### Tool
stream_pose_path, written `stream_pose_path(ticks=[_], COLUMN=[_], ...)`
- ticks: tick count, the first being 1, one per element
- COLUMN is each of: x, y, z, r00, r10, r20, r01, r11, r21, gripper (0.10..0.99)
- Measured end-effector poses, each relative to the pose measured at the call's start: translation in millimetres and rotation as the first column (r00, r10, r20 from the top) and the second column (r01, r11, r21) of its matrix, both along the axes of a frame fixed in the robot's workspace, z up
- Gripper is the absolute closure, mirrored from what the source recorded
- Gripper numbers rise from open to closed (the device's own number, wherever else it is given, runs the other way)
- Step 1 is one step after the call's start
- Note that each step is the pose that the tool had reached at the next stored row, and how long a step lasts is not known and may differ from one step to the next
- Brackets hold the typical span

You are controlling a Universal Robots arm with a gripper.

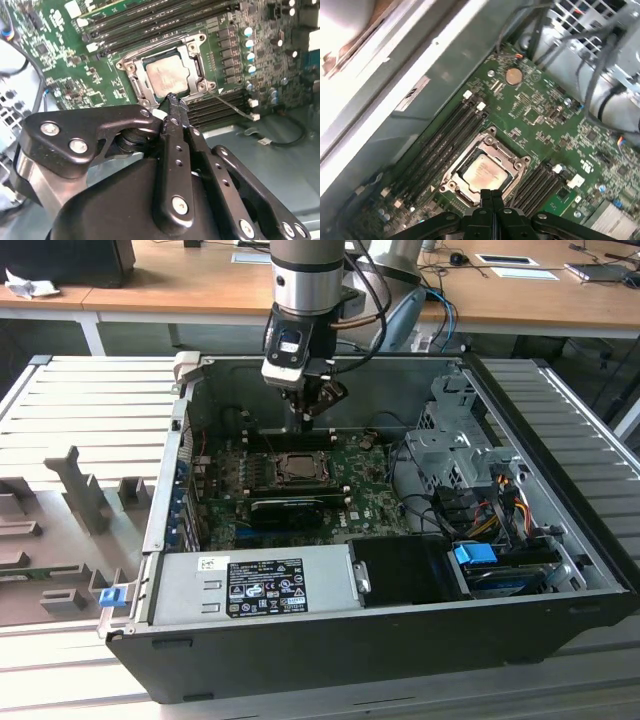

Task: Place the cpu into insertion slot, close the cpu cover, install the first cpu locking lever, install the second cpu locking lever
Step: 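Install the first cpu locking lever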

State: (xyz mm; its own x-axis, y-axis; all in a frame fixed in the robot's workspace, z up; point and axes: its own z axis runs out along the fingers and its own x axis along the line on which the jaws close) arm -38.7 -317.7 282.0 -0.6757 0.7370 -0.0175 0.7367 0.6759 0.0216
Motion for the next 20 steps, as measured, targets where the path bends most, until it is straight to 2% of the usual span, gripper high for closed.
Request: stream_pose_path(ticks=[2,5,6,8,9,11,13,15,16,17,18,19,20], x=[0.0,0.0,0.0,0.0,0.0,0.0,0.0,0.0,0.0,0.0,0.0,0.0,0.0], y=[0.0,0.0,0.0,0.0,0.0,0.0,0.0,0.0,0.0,0.0,0.0,0.0,0.0], z=[-0.1,-0.1,-0.1,-0.2,-0.2,-0.3,-0.5,-0.6,-0.7,-0.7,-0.7,-0.7,-0.7], r00=[0.9981,0.988,0.9799,0.9702,0.9595,0.9472,0.9248,0.9098,0.8938,0.8838,0.878,0.8672,0.8623], r10=[0.062,0.154,0.2,0.242,0.282,0.321,0.38,0.415,0.448,0.468,0.479,0.498,0.506], r20=[0.0,0.0,0.0,0.0,0.0,0.0003,0.0003,0.0003,0.0003,0.0002,0.0003,0.0003,0.0002], r01=[-0.062,-0.154,-0.2,-0.242,-0.282,-0.321,-0.38,-0.415,-0.448,-0.468,-0.479,-0.498,-0.506], r11=[0.9981,0.988,0.9799,0.9702,0.9595,0.9472,0.9249,0.9098,0.8938,0.8838,0.878,0.8672,0.8623], r21=[0.0,0.0,0.0,0.0,0.0,0.0,0.0,0.0,0.0,0.0,0.0,0.0,0.0], gripper=[0.98,0.98,0.98,0.98,0.98,0.98,0.98,0.98,0.98,0.98,0.98,0.98,0.98])
